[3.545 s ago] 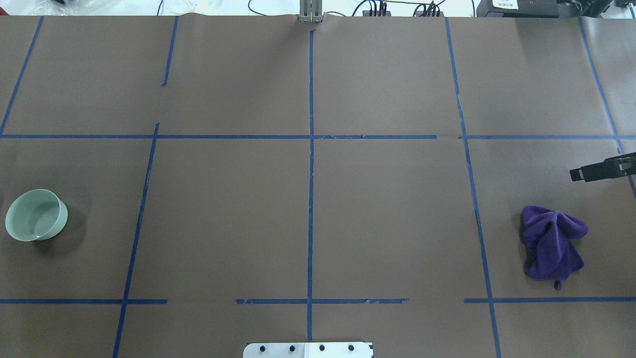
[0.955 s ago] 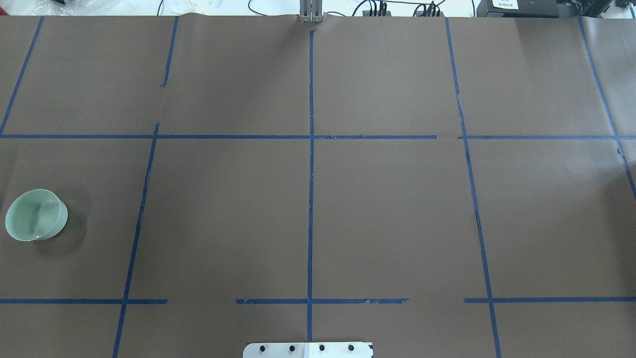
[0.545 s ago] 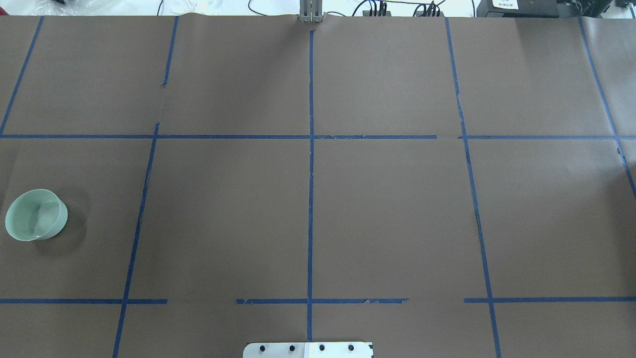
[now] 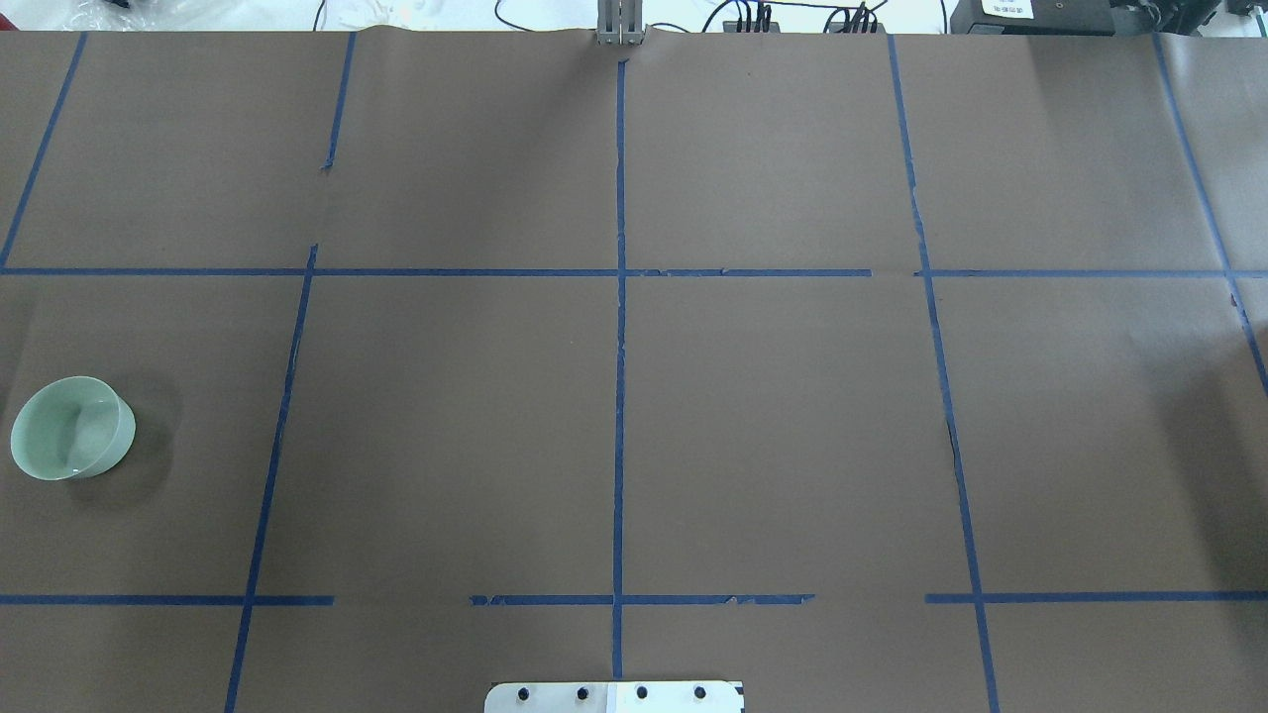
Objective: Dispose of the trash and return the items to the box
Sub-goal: 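Carry the purple cloth with the right gripper into the pink bin, then reach the left gripper to the pale green bowl and grasp its rim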
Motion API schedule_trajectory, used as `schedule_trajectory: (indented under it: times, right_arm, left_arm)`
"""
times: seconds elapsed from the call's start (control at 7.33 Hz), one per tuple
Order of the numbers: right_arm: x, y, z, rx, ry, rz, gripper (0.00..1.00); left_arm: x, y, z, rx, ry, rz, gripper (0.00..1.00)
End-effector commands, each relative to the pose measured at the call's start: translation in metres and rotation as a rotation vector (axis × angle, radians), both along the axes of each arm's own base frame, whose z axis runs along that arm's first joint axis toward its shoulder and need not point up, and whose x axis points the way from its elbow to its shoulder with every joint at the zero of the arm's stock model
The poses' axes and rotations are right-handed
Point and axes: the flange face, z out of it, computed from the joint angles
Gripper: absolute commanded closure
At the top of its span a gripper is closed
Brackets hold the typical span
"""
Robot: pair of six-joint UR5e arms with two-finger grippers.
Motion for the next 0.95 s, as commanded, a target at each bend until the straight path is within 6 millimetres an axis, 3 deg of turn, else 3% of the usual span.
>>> schedule_trajectory:
  times: [0.0,0.14,0.27,0.82]
  right_arm:
    - [-0.024,-0.002,-0.013,0.016,-0.017,-0.015,0.0]
    - [-0.024,0.0,-0.019,0.027,-0.017,-0.013,0.0]
    - [-0.026,0.0,-0.019,0.027,-0.016,-0.017,0.0]
    - [-0.026,0.002,-0.016,0.025,-0.015,-0.02,0.0]
  left_arm:
    - [0.071,0.035,0.04,-0.101,0.045,-0.067,0.11]
    - [0.078,0.036,0.09,-0.073,0.047,-0.071,0.15]
    - [0.07,0.048,0.134,-0.063,0.042,-0.067,0.17]
    - [0.058,0.071,0.193,-0.041,-0.031,-0.007,0.17]
